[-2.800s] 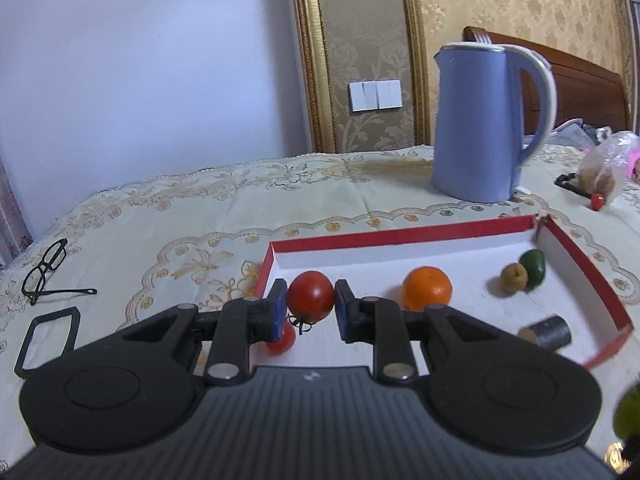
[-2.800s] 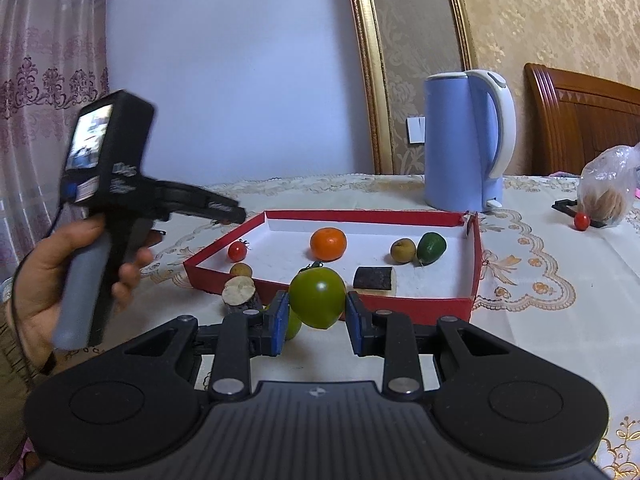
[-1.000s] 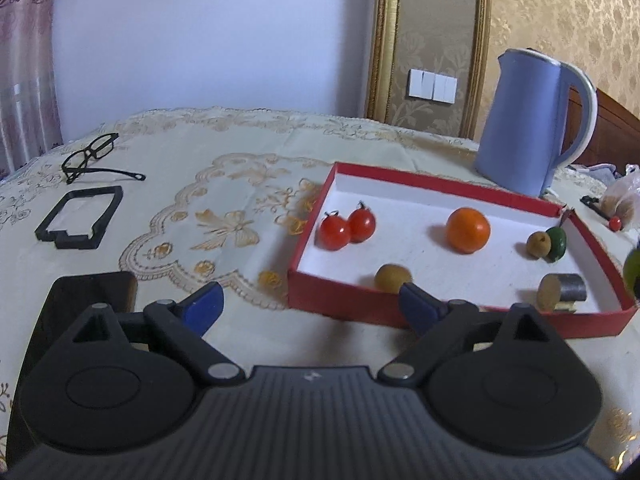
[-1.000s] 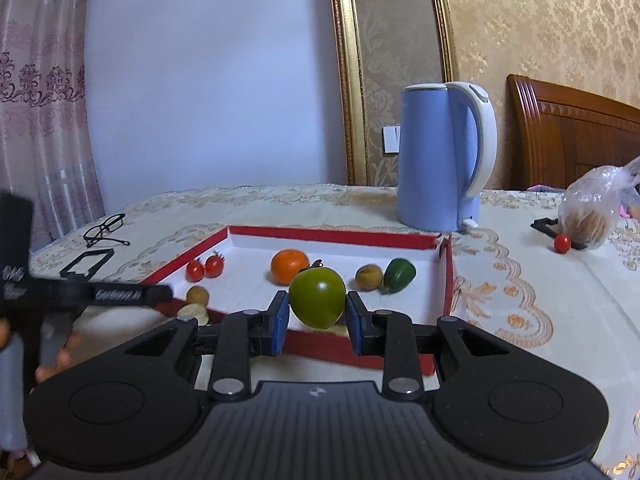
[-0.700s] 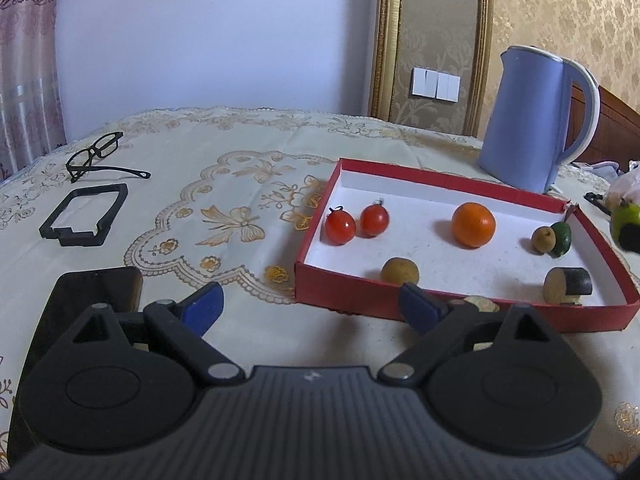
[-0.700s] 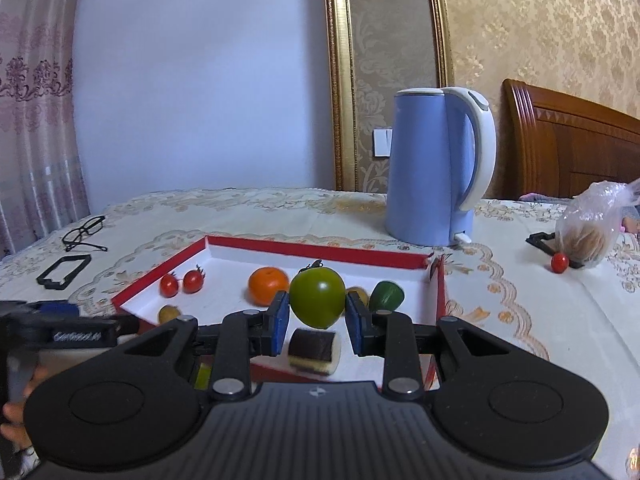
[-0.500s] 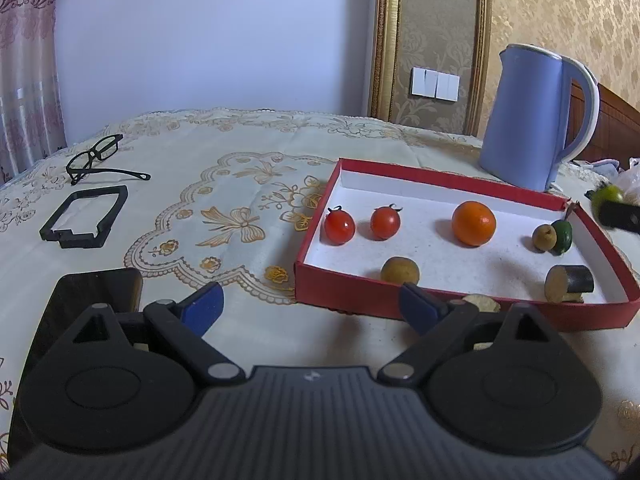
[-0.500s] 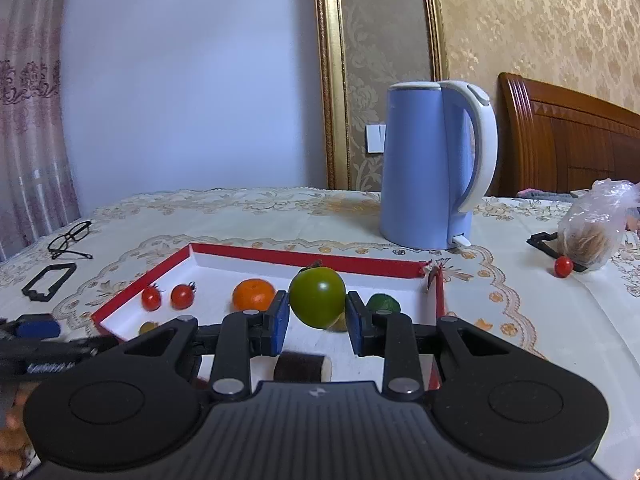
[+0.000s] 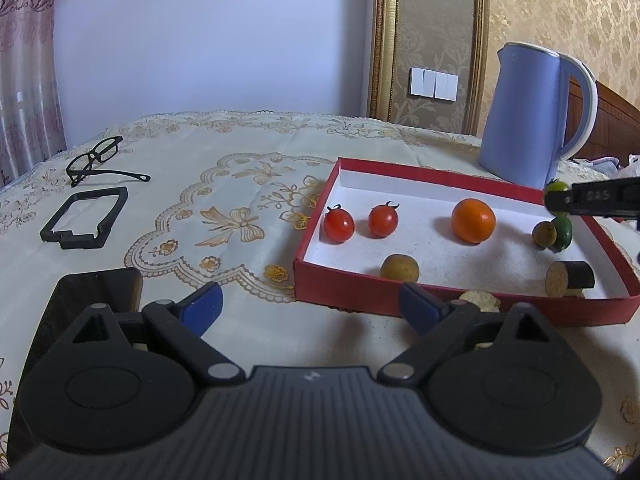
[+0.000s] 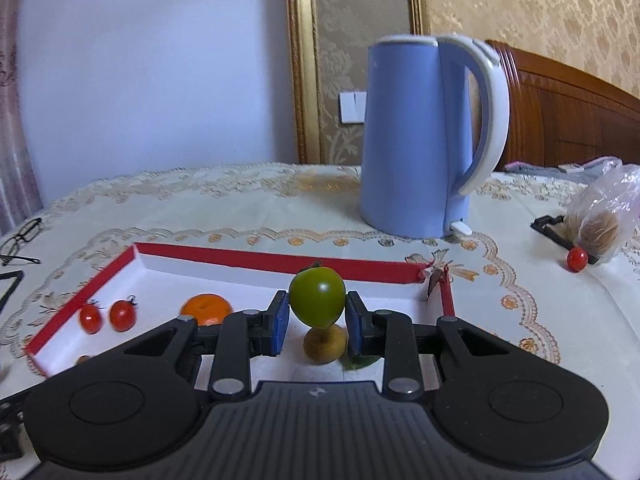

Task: Organize fruits
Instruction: 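Lower the green tomato into the red box and open the right tool, then grasp the second green tomato beside the box with the right tool, then grasp the cut log slice with left tool while right tool holds green tomato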

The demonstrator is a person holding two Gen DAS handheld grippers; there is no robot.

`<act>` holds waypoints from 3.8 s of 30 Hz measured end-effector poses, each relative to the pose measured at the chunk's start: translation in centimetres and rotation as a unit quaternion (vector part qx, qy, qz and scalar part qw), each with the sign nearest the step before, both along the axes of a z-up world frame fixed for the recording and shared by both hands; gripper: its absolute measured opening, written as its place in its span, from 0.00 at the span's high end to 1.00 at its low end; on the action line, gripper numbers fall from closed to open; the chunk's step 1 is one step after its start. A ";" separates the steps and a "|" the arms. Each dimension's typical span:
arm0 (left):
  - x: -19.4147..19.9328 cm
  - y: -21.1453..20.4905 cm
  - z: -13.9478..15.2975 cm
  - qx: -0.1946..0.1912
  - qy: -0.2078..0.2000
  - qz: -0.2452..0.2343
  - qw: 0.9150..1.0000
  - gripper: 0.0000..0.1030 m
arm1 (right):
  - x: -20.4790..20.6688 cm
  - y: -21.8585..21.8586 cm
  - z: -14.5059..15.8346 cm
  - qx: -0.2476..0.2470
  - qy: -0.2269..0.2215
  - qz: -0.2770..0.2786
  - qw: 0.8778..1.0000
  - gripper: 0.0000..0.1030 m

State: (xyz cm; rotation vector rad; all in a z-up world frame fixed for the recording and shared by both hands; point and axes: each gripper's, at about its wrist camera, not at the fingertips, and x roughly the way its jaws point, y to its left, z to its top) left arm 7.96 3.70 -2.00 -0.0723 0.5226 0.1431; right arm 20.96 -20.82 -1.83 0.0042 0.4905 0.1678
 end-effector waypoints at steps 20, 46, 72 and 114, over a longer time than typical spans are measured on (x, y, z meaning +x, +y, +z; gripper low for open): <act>-0.6 0.9 0.1 -0.012 -0.017 0.031 0.999 0.00 | -10.5 -1.7 1.8 0.009 -0.074 0.002 0.997 0.00; -1.7 3.8 0.2 -0.122 -0.045 0.027 0.991 0.00 | -13.5 5.5 -3.4 -0.073 -0.018 0.074 0.994 0.34; -3.9 -2.8 0.9 0.007 -0.038 -0.109 0.993 0.00 | -15.4 0.9 -1.8 -0.021 -0.033 0.071 0.997 0.68; -0.2 -6.4 -0.4 -0.010 0.060 -0.106 0.993 0.70 | -17.1 -2.4 -2.6 0.014 -0.038 0.060 0.997 0.68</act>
